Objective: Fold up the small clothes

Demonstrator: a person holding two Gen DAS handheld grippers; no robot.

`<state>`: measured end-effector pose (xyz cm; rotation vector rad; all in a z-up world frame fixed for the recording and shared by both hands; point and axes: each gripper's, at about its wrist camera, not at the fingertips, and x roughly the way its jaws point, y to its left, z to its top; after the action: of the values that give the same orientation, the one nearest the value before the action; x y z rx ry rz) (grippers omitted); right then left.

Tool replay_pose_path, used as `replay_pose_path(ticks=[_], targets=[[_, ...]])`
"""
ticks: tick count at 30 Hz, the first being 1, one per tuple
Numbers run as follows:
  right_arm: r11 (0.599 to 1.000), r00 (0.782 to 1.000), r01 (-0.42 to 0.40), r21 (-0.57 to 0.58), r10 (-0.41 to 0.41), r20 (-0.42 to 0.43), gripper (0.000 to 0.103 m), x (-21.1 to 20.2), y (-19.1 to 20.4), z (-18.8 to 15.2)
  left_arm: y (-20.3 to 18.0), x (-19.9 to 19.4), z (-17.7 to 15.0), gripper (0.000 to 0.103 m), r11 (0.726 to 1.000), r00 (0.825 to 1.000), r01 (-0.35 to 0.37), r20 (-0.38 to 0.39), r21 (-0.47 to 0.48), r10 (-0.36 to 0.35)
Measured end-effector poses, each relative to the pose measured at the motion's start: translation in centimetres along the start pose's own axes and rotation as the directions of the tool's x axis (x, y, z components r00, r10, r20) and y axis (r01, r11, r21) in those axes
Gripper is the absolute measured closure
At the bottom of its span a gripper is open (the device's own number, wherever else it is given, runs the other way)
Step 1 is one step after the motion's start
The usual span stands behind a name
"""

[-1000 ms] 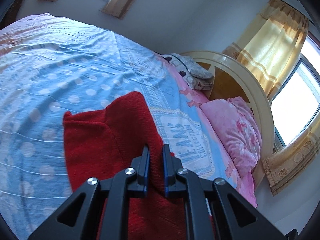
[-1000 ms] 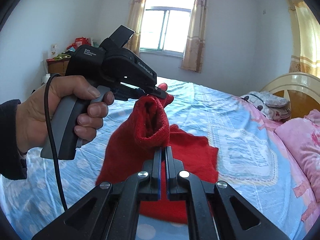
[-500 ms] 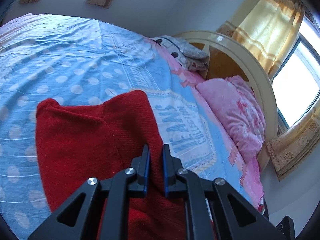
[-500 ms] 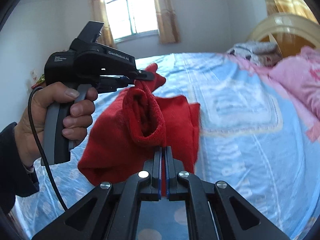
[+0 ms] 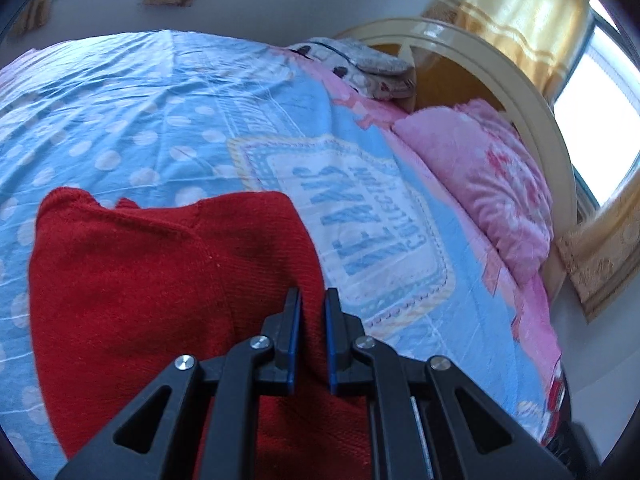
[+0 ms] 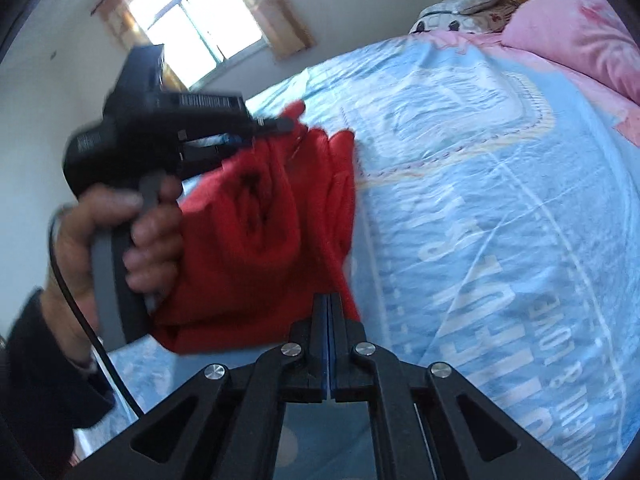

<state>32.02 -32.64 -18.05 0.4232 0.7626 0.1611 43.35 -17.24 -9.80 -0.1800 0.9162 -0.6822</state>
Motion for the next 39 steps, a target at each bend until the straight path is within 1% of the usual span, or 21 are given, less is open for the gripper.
replay_pose_path(ticks=[2,3,4,8,11,12,13,14,16,18,21,24,26,28,30,31,32,33,35,37,39], targets=[[1.000,0.999,-0.011,0.025,0.011,0.030,0.083,-0.4,-0.3,0.4,-1.1,0.3,-0.4,0.092,0.998,1.000,-0.029,-0.001,0.052,0.029],[0.999,0.998,-0.031,0.038,0.029,0.047,0.058,-0.7,-0.4,0.6,-1.4,0.3,-0.5,0.092,0.997,1.000,-0.030,0.000,0.066,0.030],[0.998,0.997,-0.050,0.045,0.047,0.067,0.050,-1.0,-0.5,0.9,-1.7,0.3,-0.5,0.094,0.996,1.000,-0.030,0.003,0.079,0.030],[0.998,0.993,-0.066,-0.016,0.067,0.098,0.050,-1.1,1.0,1.4,-2.1,0.1,-0.2,0.095,0.994,1.000,-0.023,0.001,0.105,0.023],[0.991,0.994,-0.077,-0.106,0.085,0.074,0.050,-0.3,3.0,1.3,-1.5,0.3,-0.1,0.095,0.995,1.000,-0.027,-0.007,0.096,0.028],[0.989,0.997,-0.051,-0.138,0.057,0.043,0.061,0.5,3.8,1.3,-1.3,0.4,-0.1,0.095,0.996,1.000,-0.026,-0.008,0.089,0.026],[0.987,1.000,-0.022,-0.156,0.025,0.016,0.082,1.2,4.0,1.3,-1.1,0.4,-0.1,0.095,0.997,1.000,-0.022,-0.010,0.080,0.023],[0.987,1.000,-0.005,-0.158,0.005,-0.005,0.092,1.7,4.0,1.3,-1.1,0.5,-0.1,0.095,0.997,1.000,-0.020,-0.010,0.072,0.021],[0.991,0.999,-0.004,-0.134,0.000,-0.033,0.097,1.8,3.5,1.3,-1.1,0.6,-0.2,0.095,0.998,1.000,-0.017,-0.014,0.066,0.018],[0.987,1.000,0.019,-0.158,-0.021,-0.010,0.098,0.2,3.5,1.4,-1.5,0.7,-0.3,0.095,0.997,1.000,-0.017,-0.015,0.074,0.018],[0.983,0.998,0.063,-0.173,-0.061,0.019,0.098,-2.0,3.1,1.1,-2.2,0.5,-0.2,0.095,0.998,1.000,0.023,-0.011,0.066,-0.022],[0.983,0.994,0.107,-0.148,-0.111,-0.022,0.098,-1.0,1.5,0.6,-3.2,0.9,-0.5,0.095,0.994,0.999,0.045,-0.021,0.095,-0.044],[0.989,0.994,0.086,-0.120,-0.093,-0.056,0.098,-0.1,0.6,0.3,-3.6,1.2,-0.8,0.094,0.994,0.999,0.030,-0.027,0.101,-0.027],[0.992,0.997,0.055,-0.114,-0.060,-0.040,0.097,-0.6,0.5,0.3,-3.7,0.4,-1.1,0.093,0.995,0.999,0.039,-0.015,0.094,-0.038],[0.993,1.000,0.015,-0.113,-0.017,-0.018,0.096,-1.0,0.3,0.3,-3.6,-1.6,-1.6,0.093,0.994,0.999,0.026,0.031,0.108,-0.030],[0.994,1.000,0.009,-0.111,-0.009,-0.007,0.085,-1.0,0.2,0.3,-3.5,-2.6,-1.9,0.091,0.993,0.998,0.018,0.052,0.114,-0.025],[0.994,1.000,0.021,-0.108,-0.021,0.000,0.076,-0.9,0.1,0.4,-3.2,-3.9,-2.2,0.086,0.992,0.997,0.009,0.079,0.122,-0.019],[0.994,0.999,0.037,-0.102,-0.035,0.013,0.065,-1.0,-0.1,0.5,-2.9,-5.2,-2.7,0.082,0.992,0.994,-0.008,0.109,0.130,-0.007],[0.992,0.995,0.073,-0.100,-0.066,0.074,0.064,-2.0,0.0,1.0,-2.0,-7.7,-3.9,0.057,0.987,0.983,-0.080,0.176,0.142,0.054],[0.983,0.978,0.137,-0.125,-0.114,0.175,0.064,-3.7,1.1,1.6,-0.9,-9.7,-5.4,0.049,0.977,0.962,-0.154,0.246,0.145,0.116],[0.978,0.971,0.101,-0.181,-0.057,0.234,0.064,-4.8,2.9,2.5,0.4,-10.7,-6.9,0.049,0.966,0.946,-0.217,0.274,0.144,0.171]])
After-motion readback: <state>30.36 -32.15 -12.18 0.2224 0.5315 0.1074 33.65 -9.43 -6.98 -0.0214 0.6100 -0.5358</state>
